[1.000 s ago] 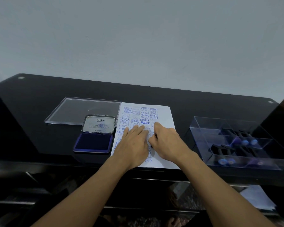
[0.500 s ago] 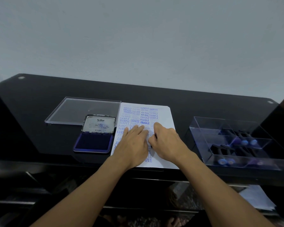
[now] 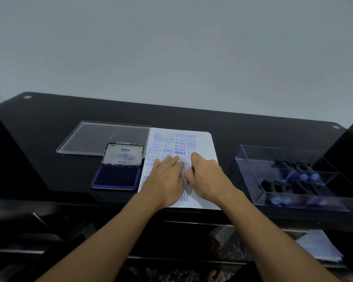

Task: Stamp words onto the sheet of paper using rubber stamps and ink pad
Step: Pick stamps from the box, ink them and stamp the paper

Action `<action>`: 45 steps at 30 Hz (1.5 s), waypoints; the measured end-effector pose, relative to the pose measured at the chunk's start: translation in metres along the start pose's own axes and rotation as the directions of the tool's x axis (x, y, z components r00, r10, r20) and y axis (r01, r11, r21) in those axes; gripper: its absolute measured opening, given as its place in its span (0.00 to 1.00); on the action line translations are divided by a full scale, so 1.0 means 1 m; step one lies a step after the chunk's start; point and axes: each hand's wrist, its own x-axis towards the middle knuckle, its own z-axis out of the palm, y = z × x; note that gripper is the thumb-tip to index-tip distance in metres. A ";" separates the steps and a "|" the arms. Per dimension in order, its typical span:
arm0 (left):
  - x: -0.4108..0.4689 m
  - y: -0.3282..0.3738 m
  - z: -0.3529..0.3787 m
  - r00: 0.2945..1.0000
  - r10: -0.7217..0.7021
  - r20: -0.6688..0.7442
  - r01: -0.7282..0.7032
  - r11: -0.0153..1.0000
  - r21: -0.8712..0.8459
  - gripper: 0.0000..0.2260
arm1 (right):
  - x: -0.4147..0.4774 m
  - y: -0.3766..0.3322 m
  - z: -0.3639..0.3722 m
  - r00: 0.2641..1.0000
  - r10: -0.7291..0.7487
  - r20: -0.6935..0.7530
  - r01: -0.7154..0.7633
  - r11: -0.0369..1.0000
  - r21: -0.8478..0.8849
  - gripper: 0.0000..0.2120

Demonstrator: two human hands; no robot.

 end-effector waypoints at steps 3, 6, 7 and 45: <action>0.000 -0.001 0.001 1.000 0.005 0.001 -0.005 1.000 0.002 0.21 | -0.001 0.000 0.000 1.000 0.002 0.000 -0.002 1.000 -0.002 0.12; -0.001 -0.001 0.001 1.000 0.002 -0.002 -0.002 1.000 -0.006 0.20 | -0.001 -0.001 -0.001 1.000 0.011 0.006 -0.011 1.000 -0.001 0.13; -0.001 -0.001 0.001 1.000 0.000 -0.006 0.000 1.000 -0.009 0.20 | -0.001 -0.002 -0.002 1.000 0.013 0.008 -0.013 1.000 0.004 0.13; -0.001 0.002 -0.004 1.000 -0.016 0.022 0.016 1.000 -0.019 0.20 | 0.000 -0.003 -0.011 0.997 0.019 0.072 -0.019 1.000 0.007 0.11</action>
